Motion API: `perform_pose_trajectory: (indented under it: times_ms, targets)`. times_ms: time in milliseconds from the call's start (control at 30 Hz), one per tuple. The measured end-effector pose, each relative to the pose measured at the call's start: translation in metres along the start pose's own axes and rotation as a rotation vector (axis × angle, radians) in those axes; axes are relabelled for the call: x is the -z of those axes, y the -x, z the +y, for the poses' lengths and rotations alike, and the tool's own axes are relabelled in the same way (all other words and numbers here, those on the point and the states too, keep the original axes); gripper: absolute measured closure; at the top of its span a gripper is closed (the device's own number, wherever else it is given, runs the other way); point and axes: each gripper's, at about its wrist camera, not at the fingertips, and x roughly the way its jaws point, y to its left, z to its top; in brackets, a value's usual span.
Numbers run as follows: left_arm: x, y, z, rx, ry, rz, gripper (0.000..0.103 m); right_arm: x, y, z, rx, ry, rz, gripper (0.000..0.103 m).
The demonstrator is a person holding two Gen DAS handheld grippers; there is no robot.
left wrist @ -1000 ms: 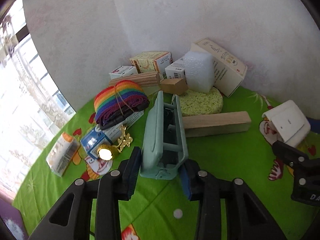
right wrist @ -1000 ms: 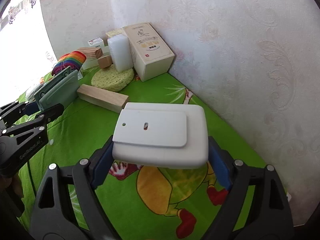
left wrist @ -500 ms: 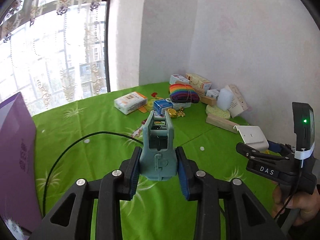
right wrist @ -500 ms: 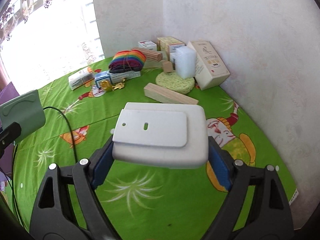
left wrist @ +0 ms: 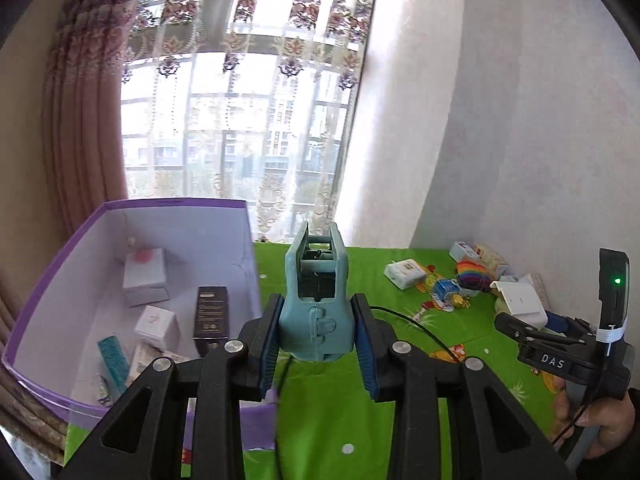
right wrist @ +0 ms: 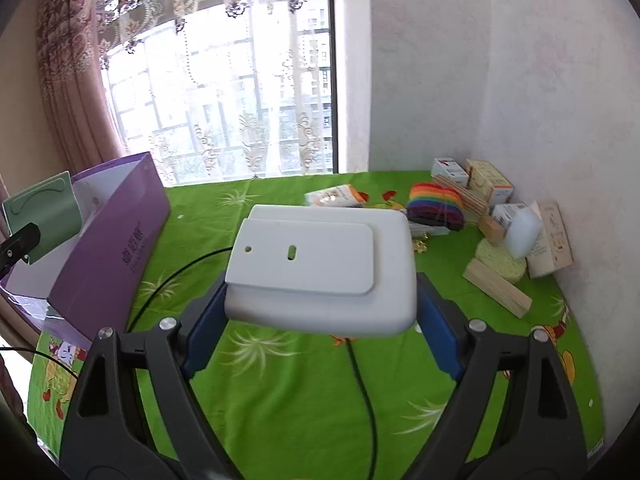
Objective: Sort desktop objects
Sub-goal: 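Carry the teal holder with the left tool while the right tool carries the white tray into the purple box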
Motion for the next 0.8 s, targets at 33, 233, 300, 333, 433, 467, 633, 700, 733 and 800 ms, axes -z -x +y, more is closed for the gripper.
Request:
perform_pose_trajectory:
  times_ms: [33, 233, 300, 333, 433, 467, 633, 700, 733, 800]
  targets:
    - [-0.001, 0.003, 0.012, -0.025, 0.017, -0.005, 0.069, -0.005, 0.000, 0.012, -0.026, 0.023, -0.009, 0.016]
    - [0.001, 0.019, 0.080, -0.158, 0.118, -0.025, 0.069, -0.028, -0.002, 0.084, -0.186, 0.142, -0.042, 0.016]
    - [0.003, 0.020, 0.095, -0.178, 0.141, -0.027, 0.069, -0.033, -0.003, 0.110, -0.238, 0.181, -0.048, 0.016]
    - [0.003, 0.021, 0.101, -0.187, 0.150, -0.029, 0.069, -0.034, -0.004, 0.123, -0.256, 0.202, -0.051, 0.016]
    - [0.004, 0.021, 0.112, -0.201, 0.161, -0.036, 0.069, -0.036, -0.011, 0.160, -0.314, 0.252, -0.046, 0.016]
    - [0.003, 0.022, 0.115, -0.205, 0.166, -0.037, 0.069, -0.036, -0.014, 0.171, -0.328, 0.268, -0.042, 0.016]
    - [0.004, 0.020, 0.129, -0.214, 0.189, -0.039, 0.069, -0.027, -0.030, 0.209, -0.369, 0.326, -0.010, 0.016]
    - [0.004, 0.020, 0.132, -0.217, 0.196, -0.041, 0.069, -0.025, -0.036, 0.218, -0.376, 0.342, 0.007, 0.016]
    - [0.004, 0.019, 0.133, -0.218, 0.198, -0.040, 0.069, -0.024, -0.038, 0.221, -0.382, 0.347, 0.018, 0.016]
    - [0.004, 0.018, 0.135, -0.216, 0.205, -0.040, 0.069, -0.021, -0.043, 0.225, -0.396, 0.347, 0.037, 0.016]
